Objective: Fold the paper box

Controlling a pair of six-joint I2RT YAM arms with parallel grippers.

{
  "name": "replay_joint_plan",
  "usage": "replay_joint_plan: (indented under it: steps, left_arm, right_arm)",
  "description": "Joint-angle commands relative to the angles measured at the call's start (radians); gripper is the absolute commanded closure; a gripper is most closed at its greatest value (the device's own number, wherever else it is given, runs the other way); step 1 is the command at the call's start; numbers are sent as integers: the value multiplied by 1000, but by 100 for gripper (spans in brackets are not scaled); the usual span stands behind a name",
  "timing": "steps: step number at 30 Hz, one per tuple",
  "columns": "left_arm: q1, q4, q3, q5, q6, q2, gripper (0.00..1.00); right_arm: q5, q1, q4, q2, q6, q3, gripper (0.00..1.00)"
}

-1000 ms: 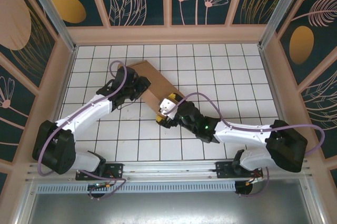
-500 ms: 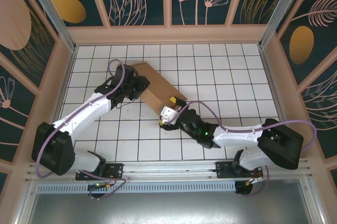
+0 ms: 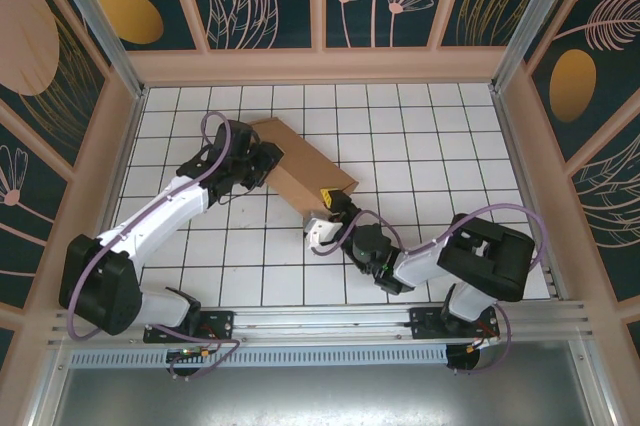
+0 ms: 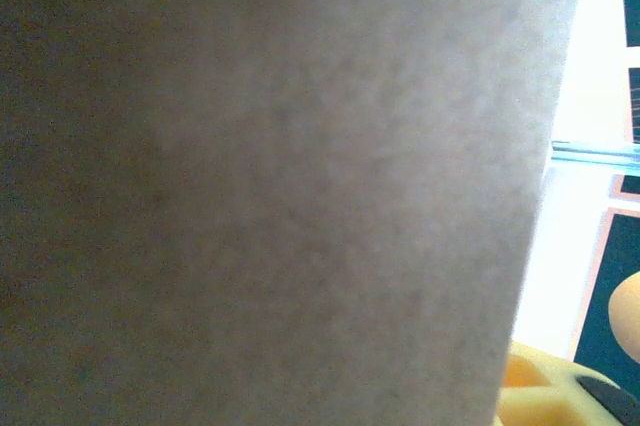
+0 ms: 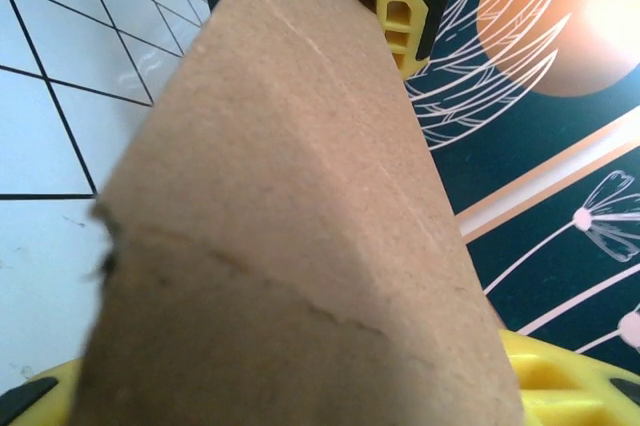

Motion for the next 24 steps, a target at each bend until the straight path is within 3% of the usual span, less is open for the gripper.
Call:
replay_joint_plan:
  steps: [1,5,10,12,16,20,24]
  left_arm:
    - [1,-15,26,36,-13,-36,50]
    - [6,-24,24,36,-1,-54,30]
    - [7,-66,28,-5,103,-111,21]
    - [7,-75,22,-26,173,-160,20]
    - [7,-72,2,-68,322,-298,24]
    - [7,-53,60,-11,483,-364,31]
    - [7,-102,173,4,571,-325,35]
  right_arm:
    - [52,-3,208,-2,-15,20,61]
    - [27,-22,158,-24,42,18,67]
    - [-88,-95,-62,-135,272,25,70]
    - [-219,-157,-215,-210,405,36,71]
    - [-529,-309,-343,-307,625,27,70]
    - [-771,-399,-386,-292,676,41,67]
    - [-997,-465,-429,-252,738,79,66]
